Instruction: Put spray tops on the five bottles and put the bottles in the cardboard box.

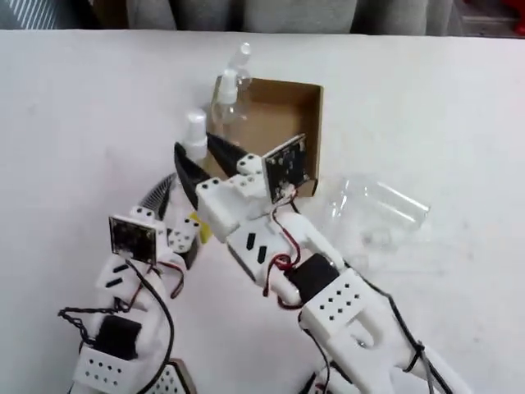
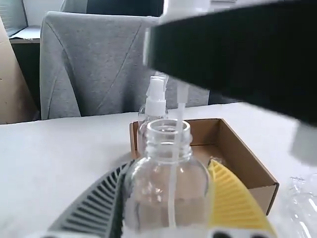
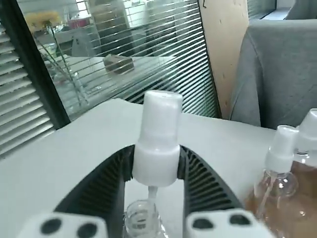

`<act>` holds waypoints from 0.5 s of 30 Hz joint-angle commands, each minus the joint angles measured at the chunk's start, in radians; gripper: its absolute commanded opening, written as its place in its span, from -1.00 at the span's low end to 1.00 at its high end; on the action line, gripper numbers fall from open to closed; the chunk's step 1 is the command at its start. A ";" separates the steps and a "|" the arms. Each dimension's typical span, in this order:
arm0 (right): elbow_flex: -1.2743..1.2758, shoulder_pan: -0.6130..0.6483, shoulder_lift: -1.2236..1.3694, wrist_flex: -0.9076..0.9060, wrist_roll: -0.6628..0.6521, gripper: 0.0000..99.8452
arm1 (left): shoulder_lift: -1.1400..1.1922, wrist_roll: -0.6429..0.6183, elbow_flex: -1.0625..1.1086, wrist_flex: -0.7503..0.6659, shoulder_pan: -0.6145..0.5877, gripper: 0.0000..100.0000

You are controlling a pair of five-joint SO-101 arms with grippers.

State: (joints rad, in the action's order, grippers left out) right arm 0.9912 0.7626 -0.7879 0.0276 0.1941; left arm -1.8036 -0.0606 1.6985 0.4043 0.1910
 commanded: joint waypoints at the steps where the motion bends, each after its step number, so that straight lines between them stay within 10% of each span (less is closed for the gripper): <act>1: -0.015 0.028 -0.021 -0.008 0.006 -0.95 | -0.025 -0.011 -0.006 0.006 0.012 -0.95; 8: -0.069 0.056 -0.019 -0.205 0.008 -0.52 | -0.025 -0.009 -0.006 0.006 0.012 -0.95; 15: -0.138 0.051 -0.056 -0.249 0.008 -0.49 | -0.025 -0.009 -0.006 0.028 0.012 -0.95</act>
State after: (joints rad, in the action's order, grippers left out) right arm 0.9360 0.8147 -0.7940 -0.2025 0.1956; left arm -1.8036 -0.0606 1.6985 0.4181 0.1926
